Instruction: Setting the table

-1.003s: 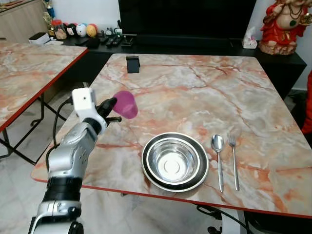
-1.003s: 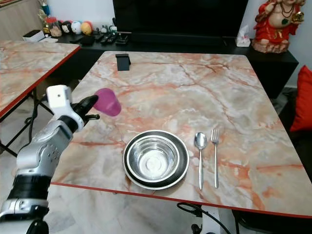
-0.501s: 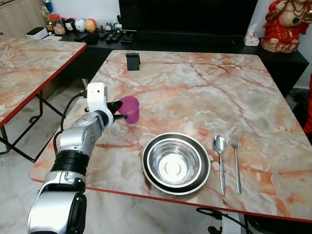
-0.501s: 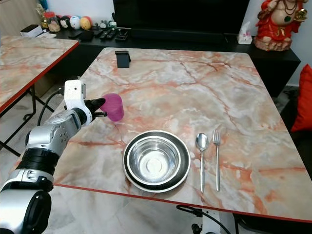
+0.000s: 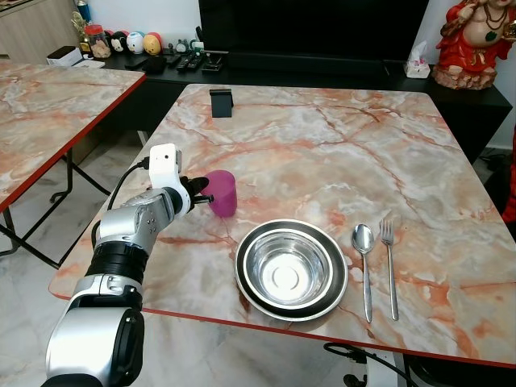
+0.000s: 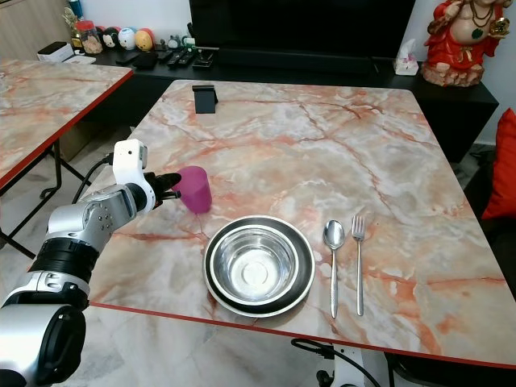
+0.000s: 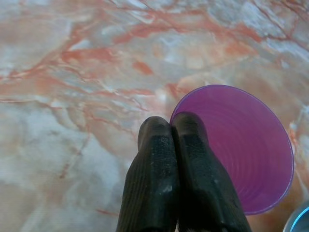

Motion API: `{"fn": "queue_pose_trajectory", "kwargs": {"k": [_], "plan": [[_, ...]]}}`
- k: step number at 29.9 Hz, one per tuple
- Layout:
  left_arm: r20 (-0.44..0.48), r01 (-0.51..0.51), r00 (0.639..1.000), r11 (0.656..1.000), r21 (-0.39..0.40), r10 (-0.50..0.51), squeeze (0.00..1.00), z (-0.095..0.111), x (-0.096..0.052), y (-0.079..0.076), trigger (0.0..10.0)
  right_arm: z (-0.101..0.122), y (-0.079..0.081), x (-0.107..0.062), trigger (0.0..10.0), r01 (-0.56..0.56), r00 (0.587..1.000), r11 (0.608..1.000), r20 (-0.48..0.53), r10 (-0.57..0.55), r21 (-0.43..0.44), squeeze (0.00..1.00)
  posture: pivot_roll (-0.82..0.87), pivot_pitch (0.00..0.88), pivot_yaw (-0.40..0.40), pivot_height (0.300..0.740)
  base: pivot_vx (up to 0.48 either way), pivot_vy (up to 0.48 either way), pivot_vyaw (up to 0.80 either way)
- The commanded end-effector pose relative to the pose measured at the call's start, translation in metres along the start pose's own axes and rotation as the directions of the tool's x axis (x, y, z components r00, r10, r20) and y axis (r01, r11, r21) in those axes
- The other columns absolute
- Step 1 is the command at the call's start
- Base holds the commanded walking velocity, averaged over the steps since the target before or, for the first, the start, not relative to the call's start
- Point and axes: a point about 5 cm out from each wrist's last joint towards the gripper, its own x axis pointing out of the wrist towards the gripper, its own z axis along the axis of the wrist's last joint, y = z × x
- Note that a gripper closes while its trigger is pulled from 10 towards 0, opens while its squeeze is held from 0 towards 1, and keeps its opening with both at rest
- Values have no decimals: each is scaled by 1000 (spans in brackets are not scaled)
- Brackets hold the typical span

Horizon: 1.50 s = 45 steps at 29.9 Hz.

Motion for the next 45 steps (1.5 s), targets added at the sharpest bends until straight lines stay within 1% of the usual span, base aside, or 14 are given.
{"fn": "queue_pose_trajectory", "kwargs": {"k": [1, 6, 11, 18, 31, 32, 41, 42, 43, 44, 45], "plan": [[3, 20, 1000, 999, 35, -20, 0, 9, -2, -4, 10000, -1, 1, 0, 10000, -5, 1000, 1000, -6, 5, 0, 0, -51, 0, 31, 740, 0, 0, 0], [-36, 50, 998, 996, 75, -48, 0, 5, -4, -8, 10000, -1, 1, 0, 10000, -6, 1000, 1000, -9, 6, -4, 0, -51, 0, 33, 740, 0, 0, 0], [-49, 48, 998, 993, 103, -44, 0, 4, -5, -8, 10000, -2, 1, 0, 10000, -5, 1000, 1000, -10, 5, -4, 0, -50, 0, 35, 740, 0, 0, 0], [-65, 49, 997, 991, 126, -41, 0, 3, -6, -10, 10000, -2, 1, 0, 10000, -4, 1000, 1000, -11, 4, -4, 0, -47, 0, 31, 740, 0, 0, 0], [-80, 56, 996, 989, 138, -45, 0, -1, -6, -12, 10000, -1, 1, 0, 10000, -2, 1000, 1000, -12, 2, -3, 0, -43, 0, 28, 740, 0, 0, 0], [-80, 57, 996, 989, 138, -46, 1000, 0, -7, -12, 10000, -1, 1, 0, 10000, -2, 1000, 1000, -12, 2, -2, 0, -44, 0, 28, 740, 0, 0, 0], [-73, 56, 996, 989, 137, -46, 1000, 0, -6, -14, 10000, -1, 1, 0, 10000, -2, 1000, 1000, -12, 2, -3, 0, -42, 0, 28, 740, 0, 0, 0], [-61, 51, 997, 989, 136, -43, 929, 1, -5, -14, 10000, -1, 1, 0, 10000, -3, 1000, 1000, -12, 3, -3, 0, -42, 0, 28, 740, 0, 0, 0], [-61, 51, 997, 989, 136, -43, 929, 1, -5, -14, 10000, -1, 1, 0, 10000, -3, 1000, 1000, -12, 3, -3, 0, -42, 0, 28, 740, 0, 0, 0], [-46, 47, 998, 990, 134, -41, 0, 3, -6, -14, 10000, -1, 1, 0, 10000, -3, 1000, 1000, -12, 3, -3, 0, -42, 0, 27, 740, 0, 0, 0], [-37, 44, 999, 990, 133, -39, 0, 4, -6, -14, 10000, -1, 1, 0, 10000, -3, 1000, 1000, -12, 3, -3, 0, -42, 0, 27, 740, 0, 0, 0]]}}
